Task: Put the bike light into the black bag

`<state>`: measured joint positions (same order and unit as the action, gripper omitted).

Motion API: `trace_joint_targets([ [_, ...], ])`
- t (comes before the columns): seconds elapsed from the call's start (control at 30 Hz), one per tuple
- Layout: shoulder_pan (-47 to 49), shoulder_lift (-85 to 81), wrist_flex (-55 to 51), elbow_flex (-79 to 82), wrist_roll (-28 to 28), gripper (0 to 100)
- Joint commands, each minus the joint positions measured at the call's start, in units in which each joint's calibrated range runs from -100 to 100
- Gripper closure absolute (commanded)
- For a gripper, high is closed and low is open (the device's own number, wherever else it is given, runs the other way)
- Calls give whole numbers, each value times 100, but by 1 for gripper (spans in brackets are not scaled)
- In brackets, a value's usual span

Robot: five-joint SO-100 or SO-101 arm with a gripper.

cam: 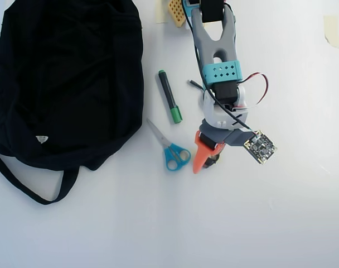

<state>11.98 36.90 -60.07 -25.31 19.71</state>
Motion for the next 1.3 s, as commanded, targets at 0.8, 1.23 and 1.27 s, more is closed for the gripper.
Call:
trace_joint_targets([
  [0.8,-158,185,-470,-146,803,64],
  [1.23,-136,177,-143,-164,767,64],
  [1.27,-136,177,-143,-164,767,64],
])
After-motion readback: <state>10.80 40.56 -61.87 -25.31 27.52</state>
